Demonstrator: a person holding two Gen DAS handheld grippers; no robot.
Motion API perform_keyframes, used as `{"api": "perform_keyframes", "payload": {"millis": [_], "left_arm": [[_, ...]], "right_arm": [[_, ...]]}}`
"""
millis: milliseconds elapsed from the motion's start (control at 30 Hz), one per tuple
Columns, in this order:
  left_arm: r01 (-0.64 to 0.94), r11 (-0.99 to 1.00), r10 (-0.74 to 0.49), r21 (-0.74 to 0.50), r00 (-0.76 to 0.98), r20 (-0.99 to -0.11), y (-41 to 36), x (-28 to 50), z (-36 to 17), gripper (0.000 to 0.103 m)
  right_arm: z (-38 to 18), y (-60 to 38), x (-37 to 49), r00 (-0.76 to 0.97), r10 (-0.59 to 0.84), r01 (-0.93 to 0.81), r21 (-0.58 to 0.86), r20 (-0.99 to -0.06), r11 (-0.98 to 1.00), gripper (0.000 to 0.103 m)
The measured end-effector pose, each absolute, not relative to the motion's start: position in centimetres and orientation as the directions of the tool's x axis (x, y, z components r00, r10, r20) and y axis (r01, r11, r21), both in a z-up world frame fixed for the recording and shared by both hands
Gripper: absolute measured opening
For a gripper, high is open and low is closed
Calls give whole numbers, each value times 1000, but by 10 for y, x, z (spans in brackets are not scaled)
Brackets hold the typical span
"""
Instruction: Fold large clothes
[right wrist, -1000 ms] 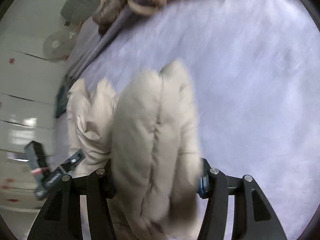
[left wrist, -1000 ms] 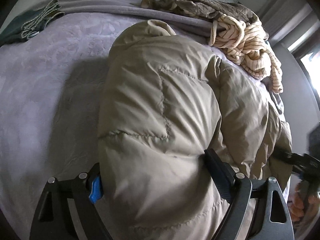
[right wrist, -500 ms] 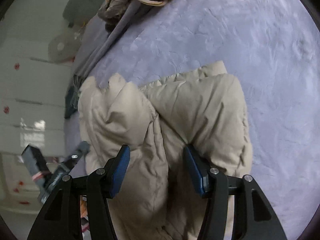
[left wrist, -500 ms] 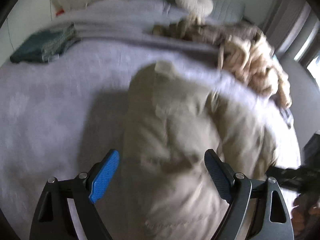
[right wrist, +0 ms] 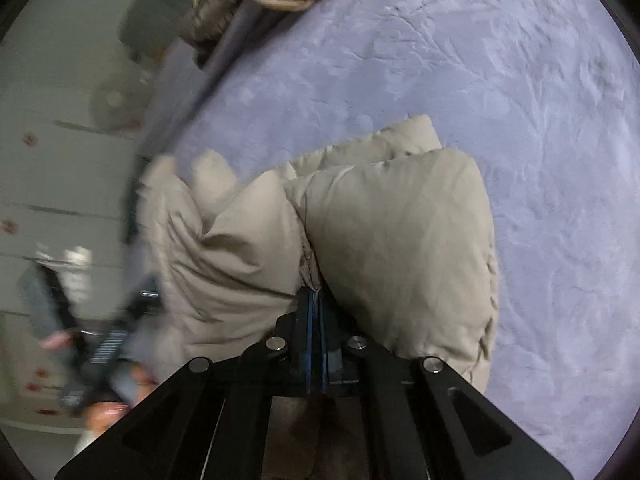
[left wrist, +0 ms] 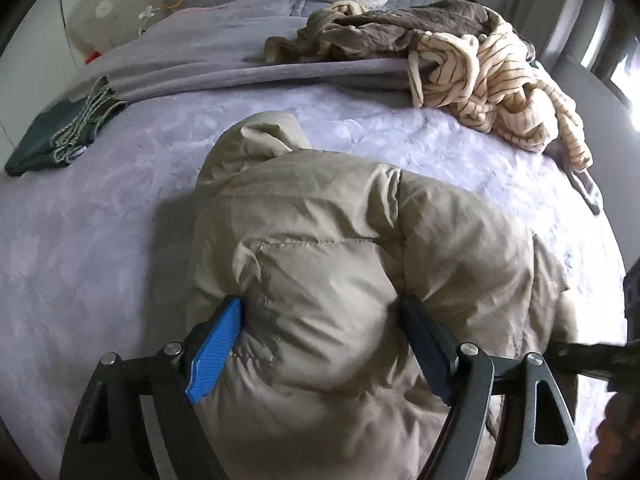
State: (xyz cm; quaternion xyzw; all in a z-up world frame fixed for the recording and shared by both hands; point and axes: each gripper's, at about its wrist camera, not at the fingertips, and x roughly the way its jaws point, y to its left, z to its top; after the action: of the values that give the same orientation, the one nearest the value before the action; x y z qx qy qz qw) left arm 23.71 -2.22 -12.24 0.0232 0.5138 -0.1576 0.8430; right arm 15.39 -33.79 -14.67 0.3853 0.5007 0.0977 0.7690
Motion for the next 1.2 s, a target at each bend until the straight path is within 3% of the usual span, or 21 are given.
{"api": "perform_keyframes", "payload": {"millis": [67,100,133,167,200,267,300,400,433,533,700,833,1067,1200], "left_arm": [[282,946,-270,-160,412,-871,-14,239,-123,81],[273,945,-281,-178,405,-870,-10,241,-124,81],[269,944,-288,-189,399,-870,-7,242,-125,81],[263,943,-299,-205,392,-870,-5,243,-126,81],[258,943,-300,-209,389,-871,-4,244,-126,81],[253,945,-296,-208,387,-873,-4,245,-126,81],[248,947,-290,-203,388,-875,-4,246,-126,81],[238,956,-255,-170,394,-883,-8,245,-125,81],[246,957,-244,-154,399,-884,-13,244,-124,81],[289,954,-204,-82,422,-883,-34,236,-124,81],[317,949,-158,-8,449,-880,-54,227,-132,83],[321,947,-158,-7,446,-881,-51,226,-132,83],[317,948,-171,-23,445,-879,-45,226,-131,83],[319,948,-165,-19,437,-884,-41,225,-125,83]], "right_arm": [[-146,-351,149,513,619,217,787,-595,578,10],[-145,-355,149,524,651,199,822,-549,533,23],[-145,-355,152,529,671,183,842,-519,507,51],[-144,-355,156,534,690,161,860,-489,485,62],[-141,-352,162,541,703,131,872,-461,472,66],[-138,-342,173,528,710,109,866,-466,487,66],[-137,-336,182,514,701,114,849,-494,515,66],[-134,-327,190,478,640,169,778,-601,605,7],[-131,-329,188,492,591,188,741,-639,644,3],[-138,-336,177,485,469,248,630,-739,736,2],[-161,-341,170,456,449,278,603,-768,748,0],[-146,-335,163,460,413,298,575,-786,762,0],[-88,-306,127,503,381,154,514,-776,844,1],[-89,-278,107,450,372,94,457,-812,884,1]]}}
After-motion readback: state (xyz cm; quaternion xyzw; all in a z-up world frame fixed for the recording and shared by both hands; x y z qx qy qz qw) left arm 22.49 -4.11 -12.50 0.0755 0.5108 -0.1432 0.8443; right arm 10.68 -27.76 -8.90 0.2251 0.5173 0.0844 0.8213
